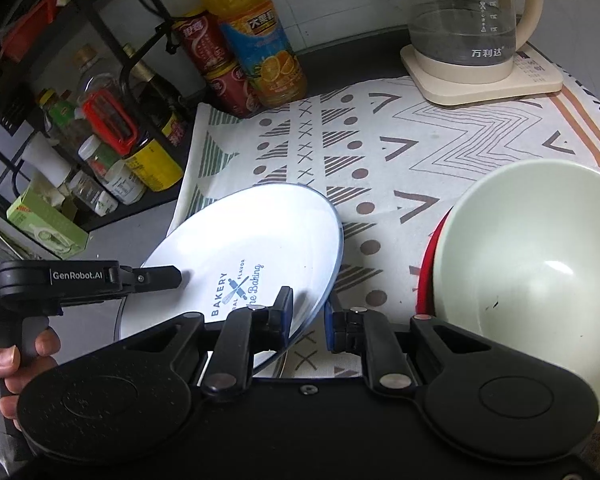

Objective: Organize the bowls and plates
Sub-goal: 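Carry the 'Bakery' plate with both grippers onto the 'Sweet Bakery' plate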

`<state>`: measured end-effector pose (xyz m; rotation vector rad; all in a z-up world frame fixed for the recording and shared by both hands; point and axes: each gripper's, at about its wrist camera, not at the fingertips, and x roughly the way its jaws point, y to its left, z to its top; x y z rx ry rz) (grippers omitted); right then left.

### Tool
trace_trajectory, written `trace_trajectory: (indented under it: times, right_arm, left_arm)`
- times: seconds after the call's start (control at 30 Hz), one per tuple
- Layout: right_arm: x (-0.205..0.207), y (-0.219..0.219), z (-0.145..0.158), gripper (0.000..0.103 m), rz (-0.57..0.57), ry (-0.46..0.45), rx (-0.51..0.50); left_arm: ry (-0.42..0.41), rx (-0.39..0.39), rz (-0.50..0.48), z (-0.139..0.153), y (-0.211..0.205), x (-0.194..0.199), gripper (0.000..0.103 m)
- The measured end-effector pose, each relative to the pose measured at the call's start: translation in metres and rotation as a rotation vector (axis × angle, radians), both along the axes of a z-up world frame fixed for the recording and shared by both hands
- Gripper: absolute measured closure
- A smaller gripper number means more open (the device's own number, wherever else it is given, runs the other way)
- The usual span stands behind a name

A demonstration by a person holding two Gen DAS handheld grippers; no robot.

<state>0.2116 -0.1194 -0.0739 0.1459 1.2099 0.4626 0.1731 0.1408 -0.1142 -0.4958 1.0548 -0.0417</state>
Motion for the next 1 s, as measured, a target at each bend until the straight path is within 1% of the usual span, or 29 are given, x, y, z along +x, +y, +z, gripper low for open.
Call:
trace_trajectory:
  times: [0.27, 0.43, 0.83, 1.0]
  right_arm:
    - [-0.016, 0.015, -0.004, 0.087, 0.039, -0.007, -0.015]
    - [-0.029, 0.023, -0.009, 0.086, 0.058, 0.004, -0.016]
    - [-0.038, 0.037, -0.019, 0.087, 0.071, 0.007, -0.039]
    - [-0.040, 0.039, -0.024, 0.090, 0.063, 0.007, -0.061]
  left_arm:
    - [0.019, 0.015, 0.009, -0.005, 0.012, -0.012, 0.084]
    - [0.026, 0.010, 0.012, -0.008, 0.021, -0.020, 0.084]
    - [0.093, 0.034, 0.003, -0.028, 0.027, -0.031, 0.084]
    - [0.119, 0.037, -0.010, -0.036, 0.026, -0.032, 0.084]
